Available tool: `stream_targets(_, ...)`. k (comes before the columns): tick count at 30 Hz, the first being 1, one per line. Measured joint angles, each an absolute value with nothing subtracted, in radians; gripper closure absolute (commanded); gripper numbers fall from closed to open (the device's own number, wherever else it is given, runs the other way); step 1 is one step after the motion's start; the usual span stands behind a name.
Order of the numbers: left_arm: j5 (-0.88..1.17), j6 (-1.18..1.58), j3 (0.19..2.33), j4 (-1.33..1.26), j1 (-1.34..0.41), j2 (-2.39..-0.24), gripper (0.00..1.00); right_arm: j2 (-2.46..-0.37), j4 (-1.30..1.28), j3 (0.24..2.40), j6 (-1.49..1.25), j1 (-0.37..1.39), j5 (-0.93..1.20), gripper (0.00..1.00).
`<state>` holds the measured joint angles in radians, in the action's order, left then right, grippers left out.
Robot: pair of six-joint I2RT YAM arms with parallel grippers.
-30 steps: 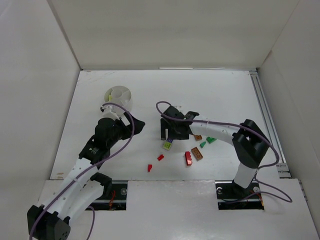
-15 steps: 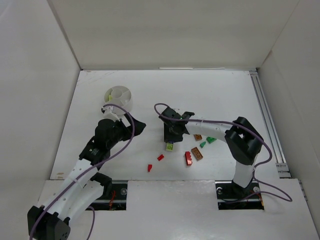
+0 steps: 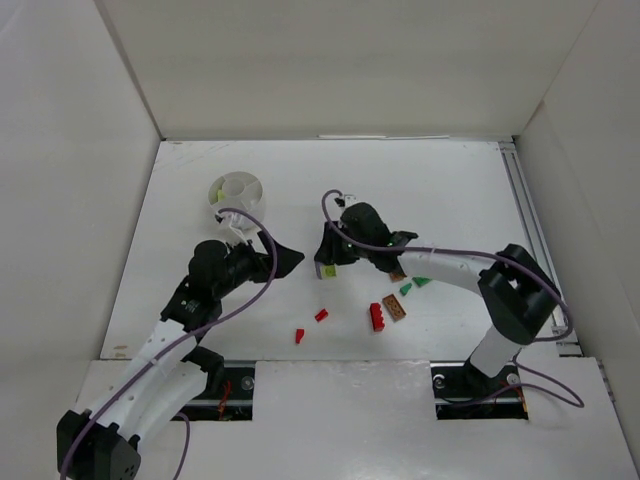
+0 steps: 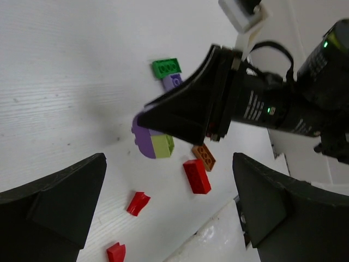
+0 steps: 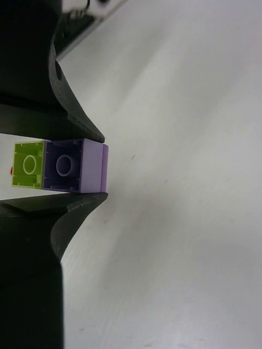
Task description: Sort the legos into containers by color
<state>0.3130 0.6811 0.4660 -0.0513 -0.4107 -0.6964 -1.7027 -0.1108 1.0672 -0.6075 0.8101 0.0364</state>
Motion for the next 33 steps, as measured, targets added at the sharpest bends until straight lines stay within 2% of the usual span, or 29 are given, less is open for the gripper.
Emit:
stream_targets(7, 0.463, 0.659, 0.456, -0.197, -0.411, -0.649, 0.00, -1.583, 0.534, 0.859, -0.671, 0.681, 0.252, 0.80)
stream_targets(15, 0.533, 0.694, 0.400, -0.421, -0.411, -0.639, 0.00, -1.706, 1.138, 0.801, -0.940, 0.681, 0.354, 0.80)
stream_targets(22, 0.491, 0.784, 0.299, -0.572, -0.411, -0.657, 0.02, -1.880, 1.214, 0.804, -1.101, 0.703, 0.357, 0.80)
stream_targets(31, 0.377, 0.852, 0.221, -0.675, -0.413, -0.582, 0.03, -1.805, 1.248, 0.873, -1.082, 0.715, 0.364, 0.78)
stream_targets(33, 0.356, 0.859, 0.219, -0.697, -0.418, -0.577, 0.06, -1.794, 1.258, 0.906, -1.076, 0.715, 0.365, 0.78)
